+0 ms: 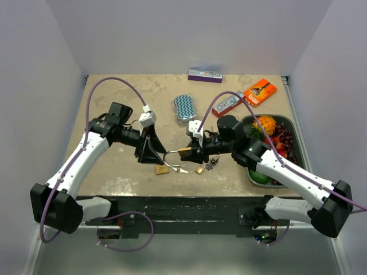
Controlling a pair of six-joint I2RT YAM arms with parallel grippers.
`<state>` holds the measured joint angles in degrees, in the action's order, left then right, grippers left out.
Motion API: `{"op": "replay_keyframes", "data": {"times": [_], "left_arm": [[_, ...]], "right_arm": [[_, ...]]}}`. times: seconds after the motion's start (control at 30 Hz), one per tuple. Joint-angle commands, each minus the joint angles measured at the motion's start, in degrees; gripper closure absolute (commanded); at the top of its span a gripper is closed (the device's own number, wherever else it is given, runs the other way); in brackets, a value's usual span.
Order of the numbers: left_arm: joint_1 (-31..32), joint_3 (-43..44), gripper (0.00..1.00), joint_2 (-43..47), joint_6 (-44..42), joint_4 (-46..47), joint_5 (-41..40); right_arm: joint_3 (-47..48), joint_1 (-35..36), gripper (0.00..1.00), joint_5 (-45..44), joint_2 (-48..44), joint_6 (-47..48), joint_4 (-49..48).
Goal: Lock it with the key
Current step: Lock the lock.
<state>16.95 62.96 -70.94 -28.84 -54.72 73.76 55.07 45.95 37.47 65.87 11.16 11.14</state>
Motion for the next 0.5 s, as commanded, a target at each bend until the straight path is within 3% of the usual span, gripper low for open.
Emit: {"op": "replay_keyframes", "data": {"times": [0.0, 0.03, 0.2, 0.3, 0.33, 0.43, 0.47], "left_arm": [[-0.1, -2.1, 0.31, 3.2, 6.1, 8.6, 4.3], [0.2, -4.1, 0.32, 4.8, 12.3, 12.0, 3.4], [6.2, -9.1, 0.35, 10.5, 24.9, 30.6, -5.5], [6.6, -9.3, 0.63, 9.7, 26.9, 30.5, -6.2], [6.6, -7.5, 0.77, 8.1, 21.9, 27.7, -6.6], [5.7, -4.1, 0.98, 5.3, 13.1, 17.8, -8.6], [5.0, -3.6, 1.00, 4.8, 11.5, 15.1, -8.7]], "right_arm": [[3.5, -0.1, 1.00, 2.2, -1.6, -1.8, -7.2], [3.6, -0.1, 1.00, 2.3, -1.6, -2.0, -7.4], [3.6, -0.1, 1.00, 3.0, -0.9, -4.2, -8.8], [3.5, -0.1, 1.00, 3.7, -0.8, -4.7, -9.0], [3.5, -0.1, 1.00, 4.2, -0.9, -4.8, -8.9], [3.6, -0.1, 1.00, 4.6, -1.4, -5.0, -8.0], [3.6, -0.1, 1.00, 5.1, -1.5, -5.0, -7.4]]}}
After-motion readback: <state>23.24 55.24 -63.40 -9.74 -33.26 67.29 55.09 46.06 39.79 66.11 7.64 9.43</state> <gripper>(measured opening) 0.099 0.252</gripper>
